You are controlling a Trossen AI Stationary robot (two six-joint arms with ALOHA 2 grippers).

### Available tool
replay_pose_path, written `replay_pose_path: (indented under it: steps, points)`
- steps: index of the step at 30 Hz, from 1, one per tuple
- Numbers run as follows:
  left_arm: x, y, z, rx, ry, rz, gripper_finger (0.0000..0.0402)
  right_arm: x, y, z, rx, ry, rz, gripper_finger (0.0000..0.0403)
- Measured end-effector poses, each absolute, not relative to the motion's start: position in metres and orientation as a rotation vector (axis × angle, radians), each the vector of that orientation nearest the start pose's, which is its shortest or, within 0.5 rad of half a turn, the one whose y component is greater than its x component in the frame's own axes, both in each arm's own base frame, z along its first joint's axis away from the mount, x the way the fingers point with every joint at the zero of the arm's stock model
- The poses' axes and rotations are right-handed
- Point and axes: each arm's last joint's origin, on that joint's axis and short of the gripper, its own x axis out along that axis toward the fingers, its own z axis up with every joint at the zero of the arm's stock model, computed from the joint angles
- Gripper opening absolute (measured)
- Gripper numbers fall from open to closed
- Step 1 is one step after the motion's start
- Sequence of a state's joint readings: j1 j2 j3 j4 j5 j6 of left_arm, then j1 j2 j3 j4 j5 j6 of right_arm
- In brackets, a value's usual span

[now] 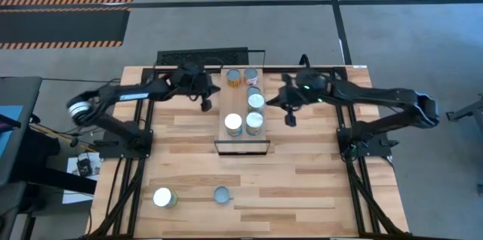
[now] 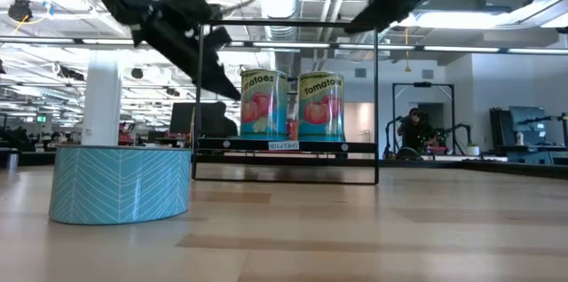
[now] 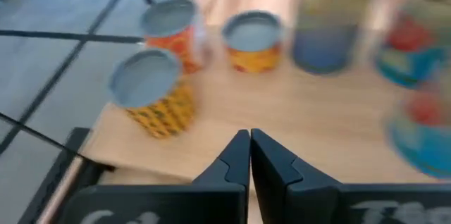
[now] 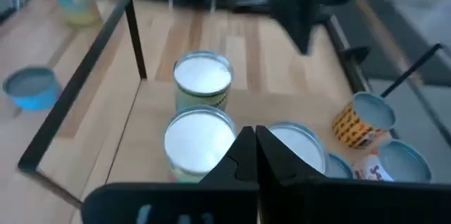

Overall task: Pick and place cans onto a shelf
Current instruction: Put the cans on the shelf and align them with the other cans

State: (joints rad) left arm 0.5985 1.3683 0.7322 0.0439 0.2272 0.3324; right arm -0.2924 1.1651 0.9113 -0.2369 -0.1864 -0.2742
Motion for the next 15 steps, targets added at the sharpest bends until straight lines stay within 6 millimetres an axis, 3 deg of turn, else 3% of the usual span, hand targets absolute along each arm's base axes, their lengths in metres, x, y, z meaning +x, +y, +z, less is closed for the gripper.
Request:
replay_pose_path:
  steps: [7, 15]
  points:
    - [0.223, 0.091, 0.245, 0.104, 0.602, 0.155, 0.0, 0.197, -0.05, 0.264, -0.134, 0.281, -0.062, 0.0004]
    - [0.211, 0.022, 0.257, 0.131, 0.665, 0.092, 0.0, 0.162, -0.034, 0.222, -0.107, 0.172, -0.125, 0.0004]
